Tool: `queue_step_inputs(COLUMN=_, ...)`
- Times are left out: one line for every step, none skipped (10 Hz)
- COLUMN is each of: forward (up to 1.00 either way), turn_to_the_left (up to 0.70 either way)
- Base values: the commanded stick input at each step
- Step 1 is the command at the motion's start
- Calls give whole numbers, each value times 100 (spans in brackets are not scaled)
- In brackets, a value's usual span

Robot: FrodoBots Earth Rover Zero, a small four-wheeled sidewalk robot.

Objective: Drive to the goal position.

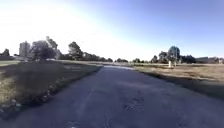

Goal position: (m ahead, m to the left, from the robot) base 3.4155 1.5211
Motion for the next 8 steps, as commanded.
queue_step_inputs(forward=50, turn_to_the_left=0)
queue_step_inputs(forward=50, turn_to_the_left=0)
queue_step_inputs(forward=50, turn_to_the_left=0)
queue_step_inputs(forward=50, turn_to_the_left=0)
queue_step_inputs(forward=50, turn_to_the_left=0)
queue_step_inputs(forward=50, turn_to_the_left=0)
queue_step_inputs(forward=50, turn_to_the_left=0)
queue_step_inputs(forward=50, turn_to_the_left=0)
